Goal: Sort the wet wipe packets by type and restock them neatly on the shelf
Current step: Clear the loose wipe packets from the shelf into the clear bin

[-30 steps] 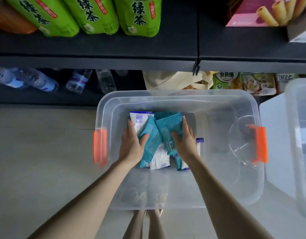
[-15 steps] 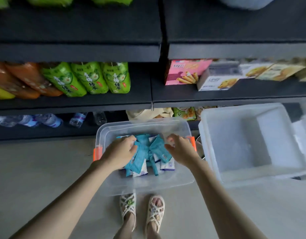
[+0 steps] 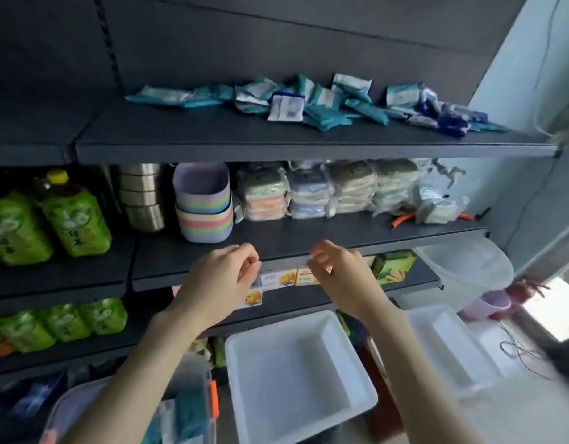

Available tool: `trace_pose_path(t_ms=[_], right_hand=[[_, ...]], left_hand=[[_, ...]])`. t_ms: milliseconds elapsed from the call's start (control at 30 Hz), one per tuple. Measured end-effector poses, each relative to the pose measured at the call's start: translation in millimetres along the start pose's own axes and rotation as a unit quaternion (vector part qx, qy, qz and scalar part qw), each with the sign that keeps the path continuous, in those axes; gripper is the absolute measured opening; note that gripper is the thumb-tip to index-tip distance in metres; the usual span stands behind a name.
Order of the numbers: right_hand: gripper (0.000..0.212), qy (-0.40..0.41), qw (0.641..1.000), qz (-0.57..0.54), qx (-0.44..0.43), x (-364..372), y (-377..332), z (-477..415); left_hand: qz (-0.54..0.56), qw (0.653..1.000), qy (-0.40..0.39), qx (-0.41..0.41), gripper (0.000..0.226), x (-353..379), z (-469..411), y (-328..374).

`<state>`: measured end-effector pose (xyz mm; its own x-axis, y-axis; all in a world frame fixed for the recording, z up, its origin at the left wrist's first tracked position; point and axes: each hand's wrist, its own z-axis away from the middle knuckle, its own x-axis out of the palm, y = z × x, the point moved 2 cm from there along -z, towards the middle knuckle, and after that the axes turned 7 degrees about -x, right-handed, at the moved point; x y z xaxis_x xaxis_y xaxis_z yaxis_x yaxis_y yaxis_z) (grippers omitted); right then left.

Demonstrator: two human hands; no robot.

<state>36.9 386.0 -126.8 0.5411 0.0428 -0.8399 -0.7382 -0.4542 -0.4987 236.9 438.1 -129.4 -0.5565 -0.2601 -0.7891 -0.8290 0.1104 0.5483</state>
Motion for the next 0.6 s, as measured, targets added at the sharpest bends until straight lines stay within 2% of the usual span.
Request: trace_pose_path(t_ms=[167,300,500,600], right_hand=[[0.021,0.033,0.999,0.003,-0.011,-109.9,50.9,6.5],[0.022,0.064,0.997,0.028,-0.025,-174.7,101.8,-17.0],[0.021,0.101,0.993,0.052,-0.028,-246.5,176.9,-77.6],[0.019,0.12,0.99,0.067,-0.038,-276.8,212.3,-114.2]], left_hand=[[-0.033,0.999,-0.01,0.04,0.012,15.5,-36.8,113.9],[-0.059,0.996,0.026,0.067,0.015,28.0,-93.1,181.4],[-0.049,0.993,0.045,0.093,0.009,68.1,-190.3,237.8],[-0.039,0.993,0.053,0.1,0.014,86.5,-243.7,264.1]])
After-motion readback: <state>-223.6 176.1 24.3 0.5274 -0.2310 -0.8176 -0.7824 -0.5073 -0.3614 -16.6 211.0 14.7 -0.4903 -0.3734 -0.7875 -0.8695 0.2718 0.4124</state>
